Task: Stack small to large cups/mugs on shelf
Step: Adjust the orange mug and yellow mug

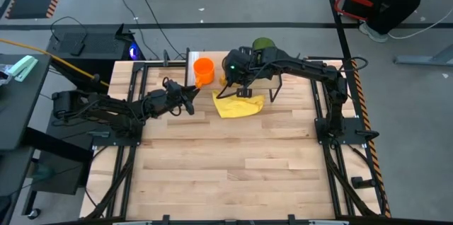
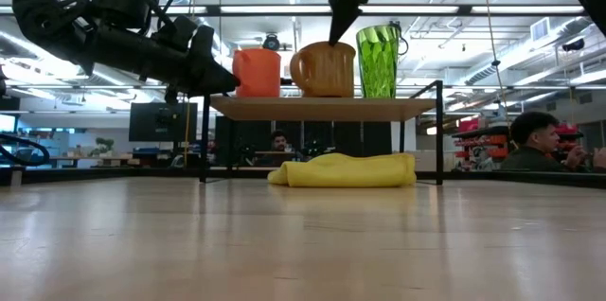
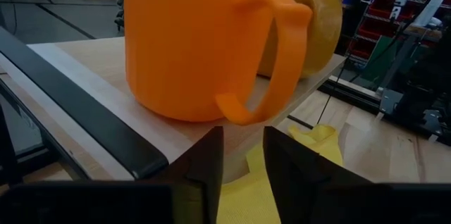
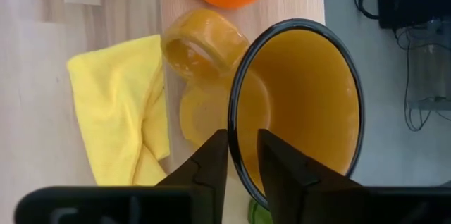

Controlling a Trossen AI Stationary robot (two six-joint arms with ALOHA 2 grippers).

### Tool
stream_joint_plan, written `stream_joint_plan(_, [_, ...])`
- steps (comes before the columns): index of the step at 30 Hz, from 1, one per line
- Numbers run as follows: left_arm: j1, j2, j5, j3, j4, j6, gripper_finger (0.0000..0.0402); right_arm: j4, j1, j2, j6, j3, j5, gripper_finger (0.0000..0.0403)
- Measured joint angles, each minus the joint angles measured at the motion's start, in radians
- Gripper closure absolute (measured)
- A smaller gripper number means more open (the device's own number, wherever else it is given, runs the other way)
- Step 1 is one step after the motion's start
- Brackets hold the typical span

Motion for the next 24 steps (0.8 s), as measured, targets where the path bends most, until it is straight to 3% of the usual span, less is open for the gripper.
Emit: stream_joint_plan(24, [-0.039,0.0,0.0,0.0,0.0,-0.004,0.0268,-0.017,0.05,-0.004,0.065,0.0,0.136,0.0304])
